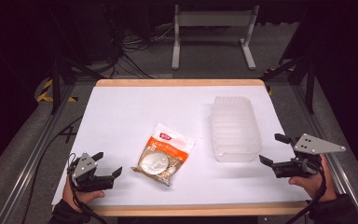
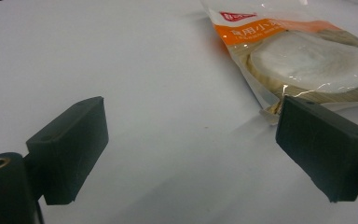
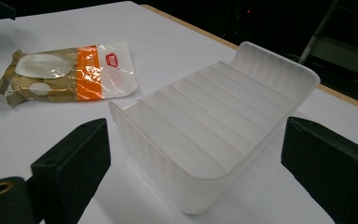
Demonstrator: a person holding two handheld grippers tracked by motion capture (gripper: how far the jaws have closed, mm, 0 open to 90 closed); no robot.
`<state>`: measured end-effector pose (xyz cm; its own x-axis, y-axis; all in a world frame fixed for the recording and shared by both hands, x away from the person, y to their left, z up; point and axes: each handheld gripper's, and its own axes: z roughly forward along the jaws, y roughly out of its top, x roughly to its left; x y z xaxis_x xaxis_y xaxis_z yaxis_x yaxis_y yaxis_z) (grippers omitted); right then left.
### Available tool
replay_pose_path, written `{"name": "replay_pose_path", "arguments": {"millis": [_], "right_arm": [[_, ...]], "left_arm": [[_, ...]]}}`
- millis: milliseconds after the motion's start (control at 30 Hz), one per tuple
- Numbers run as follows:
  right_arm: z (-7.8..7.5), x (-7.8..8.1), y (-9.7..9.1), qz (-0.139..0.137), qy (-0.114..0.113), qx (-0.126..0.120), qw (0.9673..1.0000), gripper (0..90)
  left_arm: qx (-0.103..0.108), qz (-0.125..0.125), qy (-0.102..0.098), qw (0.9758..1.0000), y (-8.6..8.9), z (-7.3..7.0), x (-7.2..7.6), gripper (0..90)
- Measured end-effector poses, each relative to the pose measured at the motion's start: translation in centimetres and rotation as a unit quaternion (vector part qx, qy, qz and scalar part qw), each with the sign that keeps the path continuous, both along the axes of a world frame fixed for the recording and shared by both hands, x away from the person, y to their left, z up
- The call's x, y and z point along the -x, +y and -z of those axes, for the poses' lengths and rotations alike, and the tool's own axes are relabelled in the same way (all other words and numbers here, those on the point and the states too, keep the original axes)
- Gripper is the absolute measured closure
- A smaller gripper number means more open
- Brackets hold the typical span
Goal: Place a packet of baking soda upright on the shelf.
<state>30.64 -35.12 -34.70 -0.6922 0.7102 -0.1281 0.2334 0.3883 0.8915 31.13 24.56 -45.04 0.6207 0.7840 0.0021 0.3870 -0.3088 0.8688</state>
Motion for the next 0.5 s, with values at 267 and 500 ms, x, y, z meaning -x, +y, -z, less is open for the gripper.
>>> {"name": "replay_pose_path", "arguments": {"millis": [267,500], "right_arm": [[-0.3,-0.5,3.8,-0.041,0.005,0.022,0.9989,9.6],[0.2,-1.3,7.1,-0.071,0.017,0.041,0.9965,10.4]], "left_arm": [[-0.004,0.006,0.003,1.0,-0.3,0.1,0.0,10.2],[-0.003,0.008,0.005,0.9999,-0.3,0.2,0.0,10.2]]}}
